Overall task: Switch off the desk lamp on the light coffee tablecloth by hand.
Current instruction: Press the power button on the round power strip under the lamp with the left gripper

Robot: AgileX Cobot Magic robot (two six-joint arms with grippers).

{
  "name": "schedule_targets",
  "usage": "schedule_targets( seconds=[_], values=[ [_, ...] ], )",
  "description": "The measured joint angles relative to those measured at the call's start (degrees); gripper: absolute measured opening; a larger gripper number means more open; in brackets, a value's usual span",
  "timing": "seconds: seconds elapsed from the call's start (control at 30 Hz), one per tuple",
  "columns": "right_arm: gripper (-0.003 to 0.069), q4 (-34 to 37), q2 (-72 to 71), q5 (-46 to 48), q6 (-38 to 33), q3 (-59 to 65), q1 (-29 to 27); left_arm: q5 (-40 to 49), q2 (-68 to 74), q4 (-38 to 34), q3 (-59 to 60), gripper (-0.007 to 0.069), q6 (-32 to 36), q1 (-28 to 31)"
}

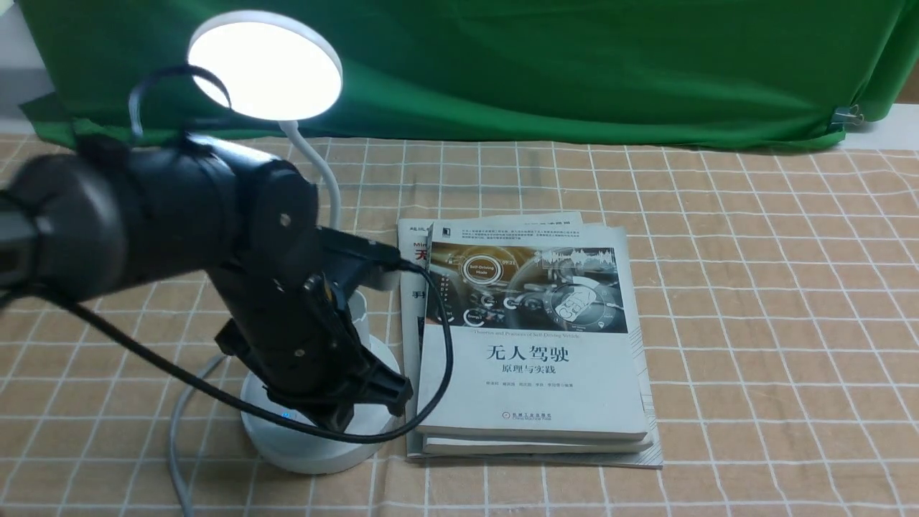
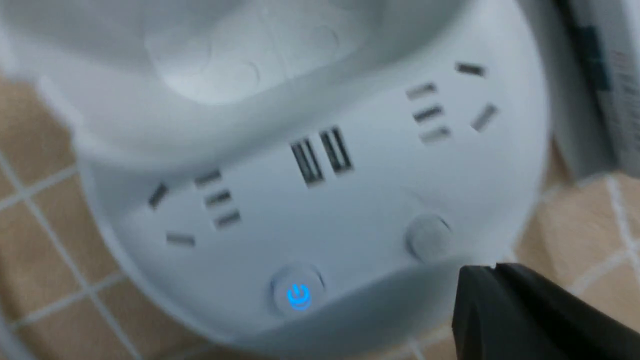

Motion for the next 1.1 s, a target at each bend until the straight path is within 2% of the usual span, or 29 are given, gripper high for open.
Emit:
schedule_targets(
  seconds=[0.37,0.73,1.1],
  values=[
    [0.0242,0.0,0.0,0.0,0.0,0.0,0.0,-0.7,2.1,0.3,-0.7,-0.0008,-0.5,0.1],
    [0.0242,0.0,0.0,0.0,0.0,0.0,0.0,-1.0,-6.4,0.0,-0.5,-0.0005,-0.9,0.1],
    [0.0242,0.0,0.0,0.0,0.0,0.0,0.0,-0.7,2.5,1.5,-0.6,-0.0005,-0.9,0.1]
  ],
)
